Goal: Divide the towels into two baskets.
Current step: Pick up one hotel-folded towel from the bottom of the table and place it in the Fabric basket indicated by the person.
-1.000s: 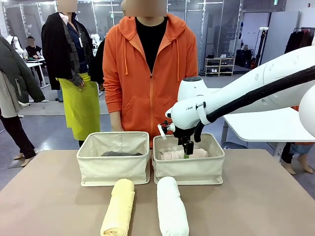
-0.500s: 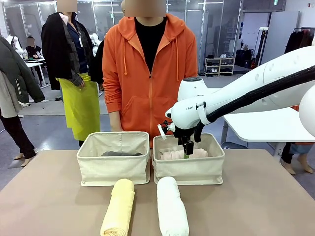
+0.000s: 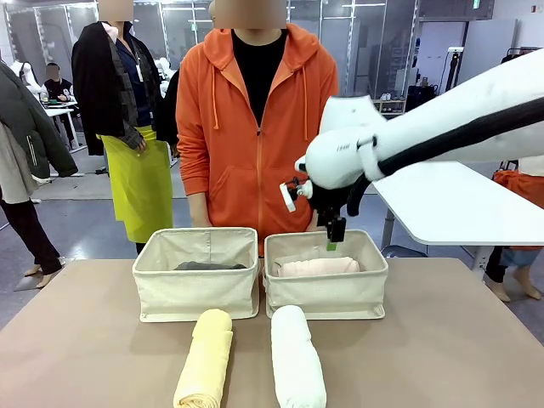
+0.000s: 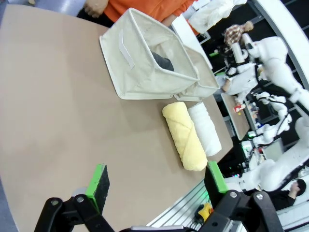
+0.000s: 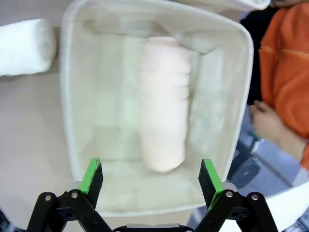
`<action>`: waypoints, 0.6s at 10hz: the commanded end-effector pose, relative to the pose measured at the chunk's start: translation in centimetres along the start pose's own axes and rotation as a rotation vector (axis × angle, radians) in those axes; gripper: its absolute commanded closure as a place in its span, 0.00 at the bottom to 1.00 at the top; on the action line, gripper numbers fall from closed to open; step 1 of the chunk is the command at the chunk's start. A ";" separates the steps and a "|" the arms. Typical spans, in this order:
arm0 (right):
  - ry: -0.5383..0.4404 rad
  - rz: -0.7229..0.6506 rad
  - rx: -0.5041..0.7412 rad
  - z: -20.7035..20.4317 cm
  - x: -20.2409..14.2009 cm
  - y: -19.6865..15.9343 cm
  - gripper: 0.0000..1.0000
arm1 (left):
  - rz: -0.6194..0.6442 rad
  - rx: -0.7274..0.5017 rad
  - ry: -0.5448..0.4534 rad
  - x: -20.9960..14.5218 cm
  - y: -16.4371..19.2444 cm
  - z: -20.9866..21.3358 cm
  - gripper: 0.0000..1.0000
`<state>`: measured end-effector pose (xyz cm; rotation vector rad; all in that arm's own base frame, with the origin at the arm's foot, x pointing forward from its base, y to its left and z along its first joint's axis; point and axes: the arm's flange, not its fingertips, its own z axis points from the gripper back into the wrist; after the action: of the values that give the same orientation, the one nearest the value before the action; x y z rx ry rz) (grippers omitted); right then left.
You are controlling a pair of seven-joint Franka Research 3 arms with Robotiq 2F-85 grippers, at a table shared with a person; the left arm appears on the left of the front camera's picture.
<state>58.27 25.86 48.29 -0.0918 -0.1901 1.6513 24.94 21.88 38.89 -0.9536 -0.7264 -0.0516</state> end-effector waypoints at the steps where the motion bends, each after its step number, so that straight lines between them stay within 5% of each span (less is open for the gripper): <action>1: -0.108 -0.183 0.102 3.1 -4.1 4.1 0.00 | -0.007 -0.012 -0.011 0.0 -0.2 0.3 0.00; 6: -0.442 -0.551 0.374 6.1 -14.4 13.0 0.00 | -0.007 -0.012 -0.011 0.0 -0.2 0.3 0.00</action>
<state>47.38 11.35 51.68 0.4752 -0.1993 1.1667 24.95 21.87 38.91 -0.9531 -0.7261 -0.0521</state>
